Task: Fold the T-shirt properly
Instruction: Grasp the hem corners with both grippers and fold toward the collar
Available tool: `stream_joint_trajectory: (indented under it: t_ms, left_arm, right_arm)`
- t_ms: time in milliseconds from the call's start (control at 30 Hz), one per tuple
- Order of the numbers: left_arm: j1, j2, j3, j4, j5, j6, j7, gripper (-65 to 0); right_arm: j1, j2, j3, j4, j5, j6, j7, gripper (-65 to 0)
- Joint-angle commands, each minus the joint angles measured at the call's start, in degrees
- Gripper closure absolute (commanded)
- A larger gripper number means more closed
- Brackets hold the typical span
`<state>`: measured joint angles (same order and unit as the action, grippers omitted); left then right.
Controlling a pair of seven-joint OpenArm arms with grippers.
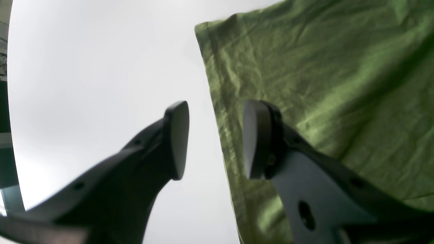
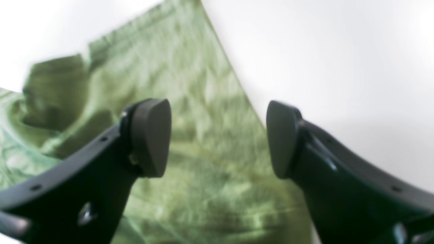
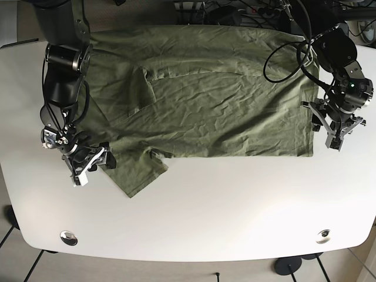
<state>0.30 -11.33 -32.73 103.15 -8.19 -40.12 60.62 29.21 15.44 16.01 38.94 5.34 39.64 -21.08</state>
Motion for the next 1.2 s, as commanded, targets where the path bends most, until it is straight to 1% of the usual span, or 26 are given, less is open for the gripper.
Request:
stream_joint_trajectory:
  t_ms: [33,200,267,300,333,367,400,467,500,533,600,633,667,767,800,933,967,1000,1033,1067,1100,1133,1200]
  left_arm:
    - [-0.69,-0.93,-0.28,0.8,-0.47,0.12,-0.88,-23.7]
    - [-1.04,-0.93,-0.19,-0.78,-0.47,0.12,-0.97,-23.7]
    - [-2.27,-1.02,-0.28,-1.4,-0.3,0.12,-0.97,-23.7]
    - [-2.71,-1.02,-0.28,-2.27,0.67,0.12,-0.97,-23.7]
    - [-2.98,-1.02,-0.28,-2.89,1.9,0.12,-1.24,-23.7]
    - [-4.73,-0.76,-0.28,-4.12,4.1,0.12,-3.35,-23.9]
    - [-6.76,-0.58,-0.37,-6.23,7.0,0.34,-6.16,-24.2]
    - [-9.31,-0.49,-0.37,-10.45,9.55,5.35,-8.53,-24.3]
    - [-11.86,-0.76,-0.37,-15.2,9.64,9.31,-9.5,-26.1]
    - [-13.79,-0.84,-0.37,-18.8,9.64,11.24,-10.2,-29.6]
    - [-17.13,-1.02,-0.37,-25.75,9.64,13.88,-12.31,-39.3]
    - [-19.15,-1.46,-0.37,-30.49,9.64,14.76,-14.07,-45.8]
    - [-20.3,-2.25,-0.19,-33.75,9.64,15.02,-15.13,-48.5]
    - [-25.04,-2.95,-0.19,-46.49,9.64,14.84,-17.94,-47.1]
    - [-25.48,-3.3,-0.1,-48.6,9.64,14.84,-18.64,-47.1]
    - [-25.57,-3.92,0.95,-51.68,9.64,14.58,-19.87,-47.1]
    - [-25.48,-3.83,2.18,-51.68,9.64,13.53,-19.79,-46.9]
    - [-25.31,-3.83,3.68,-51.68,9.64,11.42,-19.79,-44.9]
    - [-25.22,-3.83,4.03,-51.68,9.64,10.54,-19.79,-39.6]
    - [-25.22,-3.83,3.85,-51.77,9.64,10.27,-19.96,-25.0]
    - [-25.22,-3.83,3.94,-51.77,9.64,10.1,-20.22,-6.9]
    - [-25.22,-3.83,4.12,-51.77,9.64,10.01,-20.75,0.0]
    - [-25.22,-3.83,3.85,-51.24,9.64,9.48,-21.1,0.0]
  right_arm:
    - [1.78,0.87,-1.11,-0.12,0.85,0.36,2.22,-41.7]
    - [-1.48,0.16,-1.55,0.14,1.12,0.36,2.49,-41.7]
    - [-1.83,-0.89,-1.55,0.14,1.12,0.36,2.49,-41.5]
    - [-2.27,-0.89,-1.55,0.14,1.12,0.36,2.58,-41.4]
    - [-2.27,-0.89,-1.46,0.14,1.12,0.36,2.58,-39.8]
    - [-2.18,-0.98,-1.37,0.14,1.12,0.36,2.75,-32.2]
    - [-1.56,-0.98,-1.46,0.05,1.03,0.36,3.72,-20.1]
    - [-0.95,-1.07,-1.46,-0.3,0.68,0.36,4.6,-2.4]
    - [-0.95,-1.07,-1.55,-0.3,0.68,0.36,4.6,-2.7]
    - [-0.95,-1.16,-1.55,-0.12,1.03,0.36,4.69,-3.3]
    - [-0.95,-1.16,-1.37,0.14,1.12,0.36,4.69,-1.9]
    - [-0.86,-1.24,-1.28,0.14,1.12,0.36,4.69,-2.1]
    - [-0.77,-1.24,-1.28,0.14,1.12,0.36,4.69,-2.1]
    - [-0.77,-1.16,-1.2,0.14,1.12,0.36,4.69,-2.1]
    - [-0.77,-1.07,-1.2,0.14,1.12,0.36,4.69,-2.1]
    - [-0.95,-0.98,-1.2,0.14,1.21,0.36,4.69,-2.1]
    - [-0.95,-0.98,-1.2,0.14,1.21,0.36,4.69,-2.1]
    - [-0.95,-0.98,-1.2,0.14,1.21,0.36,4.69,-2.1]
    - [-0.95,-0.98,-1.2,0.14,1.21,0.36,4.69,-2.1]
    - [-0.86,-0.98,-1.2,0.14,1.21,0.36,4.69,-2.1]
    - [-0.68,-0.98,-1.2,0.23,1.21,0.36,4.69,-2.1]
    - [-0.68,-0.98,-1.2,0.4,1.21,0.36,4.69,-2.1]
    - [-1.12,-1.33,-1.11,4.62,1.29,0.36,4.25,-1.9]
